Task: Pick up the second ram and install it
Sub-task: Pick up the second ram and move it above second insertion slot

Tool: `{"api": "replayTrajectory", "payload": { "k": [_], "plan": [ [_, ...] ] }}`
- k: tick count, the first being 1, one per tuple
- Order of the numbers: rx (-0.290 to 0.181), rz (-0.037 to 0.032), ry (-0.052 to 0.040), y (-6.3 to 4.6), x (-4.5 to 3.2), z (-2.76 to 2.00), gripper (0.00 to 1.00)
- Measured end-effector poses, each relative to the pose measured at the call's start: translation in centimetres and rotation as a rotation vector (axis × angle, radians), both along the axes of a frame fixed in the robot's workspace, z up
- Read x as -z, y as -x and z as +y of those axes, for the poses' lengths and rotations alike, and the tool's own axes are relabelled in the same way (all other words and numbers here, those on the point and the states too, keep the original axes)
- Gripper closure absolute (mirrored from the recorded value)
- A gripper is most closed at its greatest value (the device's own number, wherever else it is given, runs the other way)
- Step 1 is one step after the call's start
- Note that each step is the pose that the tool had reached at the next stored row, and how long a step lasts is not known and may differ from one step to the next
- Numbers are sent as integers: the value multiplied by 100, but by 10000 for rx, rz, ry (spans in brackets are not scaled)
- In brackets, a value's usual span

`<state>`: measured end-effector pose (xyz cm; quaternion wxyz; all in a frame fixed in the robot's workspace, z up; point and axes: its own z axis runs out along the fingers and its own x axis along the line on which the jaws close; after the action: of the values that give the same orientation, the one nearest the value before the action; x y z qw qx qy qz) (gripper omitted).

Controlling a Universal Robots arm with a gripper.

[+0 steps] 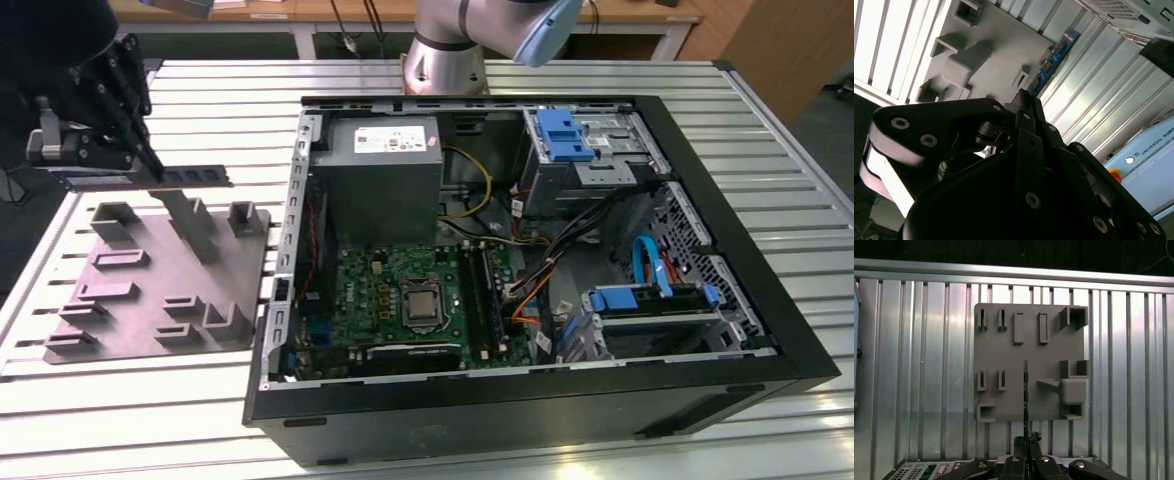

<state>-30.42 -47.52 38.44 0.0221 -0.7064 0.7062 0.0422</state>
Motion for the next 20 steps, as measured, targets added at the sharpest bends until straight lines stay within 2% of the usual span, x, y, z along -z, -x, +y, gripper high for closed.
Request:
{"api": "replayTrajectory", "payload": {
  "k": [20],
  "plan": [
    [-1, 12, 0, -457, 0, 0, 86]
  ]
}}
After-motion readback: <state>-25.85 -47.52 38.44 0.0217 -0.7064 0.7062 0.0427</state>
